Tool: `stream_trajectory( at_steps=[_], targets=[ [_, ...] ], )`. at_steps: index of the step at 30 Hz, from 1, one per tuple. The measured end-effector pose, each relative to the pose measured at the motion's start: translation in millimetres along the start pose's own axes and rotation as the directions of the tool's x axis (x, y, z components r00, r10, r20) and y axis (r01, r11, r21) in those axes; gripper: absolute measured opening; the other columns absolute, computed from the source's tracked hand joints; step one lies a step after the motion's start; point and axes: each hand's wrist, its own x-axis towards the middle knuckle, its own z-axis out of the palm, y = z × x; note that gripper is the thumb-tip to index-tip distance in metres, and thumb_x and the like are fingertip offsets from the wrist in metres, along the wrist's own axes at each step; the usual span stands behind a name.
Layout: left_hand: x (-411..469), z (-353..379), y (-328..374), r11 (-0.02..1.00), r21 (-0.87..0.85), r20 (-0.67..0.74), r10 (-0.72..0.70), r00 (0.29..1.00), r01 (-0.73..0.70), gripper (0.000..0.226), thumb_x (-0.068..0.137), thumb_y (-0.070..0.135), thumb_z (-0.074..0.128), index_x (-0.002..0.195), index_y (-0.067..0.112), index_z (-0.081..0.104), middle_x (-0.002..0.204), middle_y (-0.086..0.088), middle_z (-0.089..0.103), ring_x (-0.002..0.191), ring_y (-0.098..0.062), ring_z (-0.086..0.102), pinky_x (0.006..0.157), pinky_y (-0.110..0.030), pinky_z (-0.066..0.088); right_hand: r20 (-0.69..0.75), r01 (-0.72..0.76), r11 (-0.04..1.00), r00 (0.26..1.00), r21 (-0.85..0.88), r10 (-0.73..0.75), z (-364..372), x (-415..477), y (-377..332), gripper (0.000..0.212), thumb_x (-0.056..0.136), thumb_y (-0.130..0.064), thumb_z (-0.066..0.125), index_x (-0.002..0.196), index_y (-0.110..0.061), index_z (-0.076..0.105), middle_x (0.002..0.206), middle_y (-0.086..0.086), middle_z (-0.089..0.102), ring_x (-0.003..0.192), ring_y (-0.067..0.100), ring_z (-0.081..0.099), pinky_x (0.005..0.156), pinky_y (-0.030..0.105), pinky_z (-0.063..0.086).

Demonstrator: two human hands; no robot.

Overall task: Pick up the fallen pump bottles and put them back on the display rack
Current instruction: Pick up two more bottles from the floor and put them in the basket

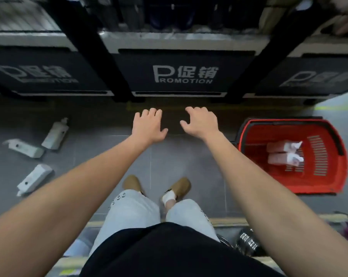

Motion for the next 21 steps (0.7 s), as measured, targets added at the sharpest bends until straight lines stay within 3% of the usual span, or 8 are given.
stream_trajectory(
  at_steps=[5,11,21],
  targets=[
    [-44.0,13.3,-105.9,0.968,-0.111,0.017,-0.225,0.974,0.225,0.061,0.090,0.048,0.052,0.137,0.010,0.042,0.136,-0.010,0.049,0.124,-0.032,0.047,0.098,-0.043,0.036,0.053,0.188,0.977,0.982,-0.100,-0.183,7.6,21.8,-111.5,0.054,0.093,-0.045,0.045,0.138,-0.015,0.044,0.127,0.010,0.059,0.119,0.031,0.051,0.091,0.040,0.043],
    [-105.1,28.0,-231.8,0.902,-0.187,0.024,-0.390,0.920,0.388,0.057,0.091,0.046,0.052,0.134,0.010,0.043,0.134,-0.010,0.050,0.121,-0.031,0.048,0.096,-0.041,0.036,0.136,0.337,0.921,0.939,-0.195,-0.315,28.1,36.1,-253.2,0.054,0.092,-0.045,0.045,0.139,-0.017,0.043,0.130,0.009,0.058,0.121,0.030,0.050,0.090,0.039,0.043],
    [-188.0,49.3,-418.1,0.726,-0.291,0.050,-0.639,0.767,0.624,0.053,0.090,0.046,0.052,0.129,0.011,0.047,0.131,-0.009,0.053,0.123,-0.030,0.049,0.098,-0.041,0.036,0.223,0.620,0.729,0.784,-0.291,-0.579,56.9,59.0,-480.4,0.044,0.092,-0.042,0.046,0.127,-0.016,0.049,0.121,0.008,0.059,0.118,0.030,0.050,0.082,0.036,0.038]
  ],
)
